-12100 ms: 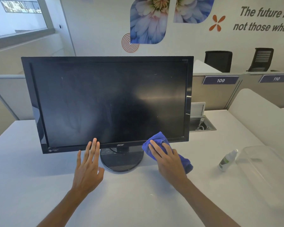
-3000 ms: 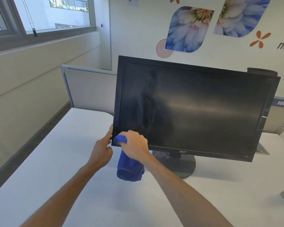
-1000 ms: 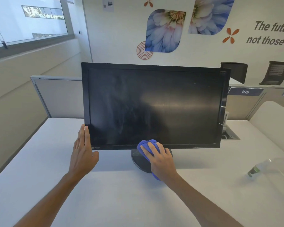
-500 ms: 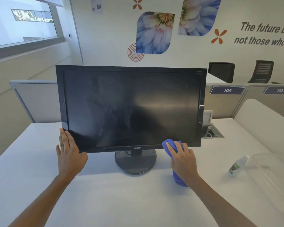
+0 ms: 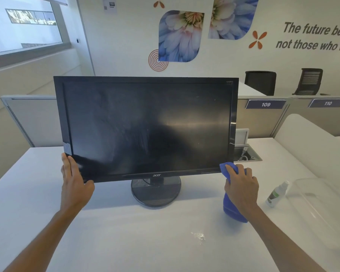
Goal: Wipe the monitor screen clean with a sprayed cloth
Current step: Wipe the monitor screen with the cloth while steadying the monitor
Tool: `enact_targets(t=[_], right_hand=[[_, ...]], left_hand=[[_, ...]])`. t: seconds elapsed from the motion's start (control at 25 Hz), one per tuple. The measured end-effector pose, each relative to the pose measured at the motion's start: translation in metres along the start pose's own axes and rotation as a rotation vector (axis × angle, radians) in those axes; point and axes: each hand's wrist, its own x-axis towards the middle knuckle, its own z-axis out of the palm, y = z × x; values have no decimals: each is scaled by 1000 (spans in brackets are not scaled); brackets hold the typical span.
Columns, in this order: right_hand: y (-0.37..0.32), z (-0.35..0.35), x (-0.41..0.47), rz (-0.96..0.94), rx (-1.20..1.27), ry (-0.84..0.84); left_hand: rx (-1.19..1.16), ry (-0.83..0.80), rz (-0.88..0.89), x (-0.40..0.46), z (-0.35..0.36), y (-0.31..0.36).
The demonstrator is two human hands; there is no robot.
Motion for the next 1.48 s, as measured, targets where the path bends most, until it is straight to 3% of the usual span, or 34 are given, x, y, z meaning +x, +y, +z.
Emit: enact_targets(t=[0.12, 0.24, 0.36, 0.56, 0.76, 0.84, 0.92, 1.04, 1.12, 1.32, 1.48], right_hand=[[4, -11, 8, 107, 109, 121], [8, -15, 26, -11, 25, 163], [3, -9, 37, -99, -78, 87], [4, 3, 20, -94, -93, -13], [-3, 5, 12, 35, -29, -170], [4, 2, 25, 72, 155, -258], [15, -9, 38, 142, 571, -390], [23, -18, 45, 322, 856, -198], [21, -17, 40, 362, 755, -79], [11, 1, 18, 48, 185, -25], [-6, 5, 9, 120, 124, -67]], left_hand=[[-37, 15, 1, 1, -1, -1], [-29, 5, 17, 2, -1, -4], [-9, 6, 45, 0, -1, -7], [28, 13, 89, -4, 0, -9], [30, 17, 98, -2, 0, -9], [20, 23, 83, -2, -1, -8], [7, 16, 65, -3, -1, -8], [11, 35, 78, -3, -4, -12], [6, 24, 85, -3, -6, -15], [20, 35, 104, -7, -9, -16], [56, 43, 112, -8, -8, -14]])
